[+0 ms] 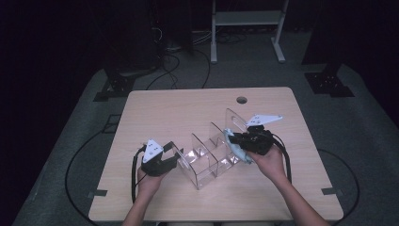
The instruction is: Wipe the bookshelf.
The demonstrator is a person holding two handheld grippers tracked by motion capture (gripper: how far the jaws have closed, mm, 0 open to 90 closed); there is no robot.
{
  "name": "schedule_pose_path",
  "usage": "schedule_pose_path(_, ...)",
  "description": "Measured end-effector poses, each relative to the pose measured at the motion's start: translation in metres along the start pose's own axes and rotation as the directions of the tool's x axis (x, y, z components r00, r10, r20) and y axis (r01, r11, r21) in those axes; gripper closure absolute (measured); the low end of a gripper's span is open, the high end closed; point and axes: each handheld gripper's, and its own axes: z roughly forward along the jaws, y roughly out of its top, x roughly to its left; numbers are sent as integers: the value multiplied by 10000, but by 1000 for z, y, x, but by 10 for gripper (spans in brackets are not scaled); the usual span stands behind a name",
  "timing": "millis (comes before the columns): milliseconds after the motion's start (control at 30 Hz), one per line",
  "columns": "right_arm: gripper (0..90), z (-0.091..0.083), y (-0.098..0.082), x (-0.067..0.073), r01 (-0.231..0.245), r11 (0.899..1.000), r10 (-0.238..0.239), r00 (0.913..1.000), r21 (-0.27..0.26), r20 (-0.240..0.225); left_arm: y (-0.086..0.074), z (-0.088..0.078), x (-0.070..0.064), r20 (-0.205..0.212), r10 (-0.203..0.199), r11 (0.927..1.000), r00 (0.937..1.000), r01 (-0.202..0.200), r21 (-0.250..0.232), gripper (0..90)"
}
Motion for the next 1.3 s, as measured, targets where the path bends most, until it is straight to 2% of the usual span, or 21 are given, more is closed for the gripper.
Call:
schedule_pose_path(167,801,-11,-8,7,264,9997,-264,9995,9,153,0,1,0,76,23,10000,10000,-23,-34,484)
schedule_pose_path(300,801,-1,-1,2,51,10000,-51,10000,-19,56,0,1,0,47,-72,10000,10000,72,-65,484)
schedule_pose_path(433,800,6,8,3,209,9996,-213,9995,173,222,0,1,0,40,-36,10000,10000,36,-55,484)
schedule_pose_path(700,801,4,6,4,23,10000,-22,9998,-26,217,0,0,-2,-4,-93,9999,10000,92,-49,482)
schedule_pose_path(900,801,-6,-3,8,352,9993,-346,9984,-123,445,0,1,-3,-6,-14,10000,10000,14,16,483)
schedule_pose_path(1000,801,-2,-3,5,46,9999,-43,9995,-122,323,0,1,-4,-30,-3,10000,10000,3,-18,484)
schedule_pose_path(1167,800,11,7,2,-69,9999,73,9995,-154,314,0,1,-4,-65,-106,9999,9999,106,-59,483)
schedule_pose_path(1300,800,8,4,3,-11,9998,17,9995,-193,330,0,1,-4,-47,-55,10000,10000,54,-34,483)
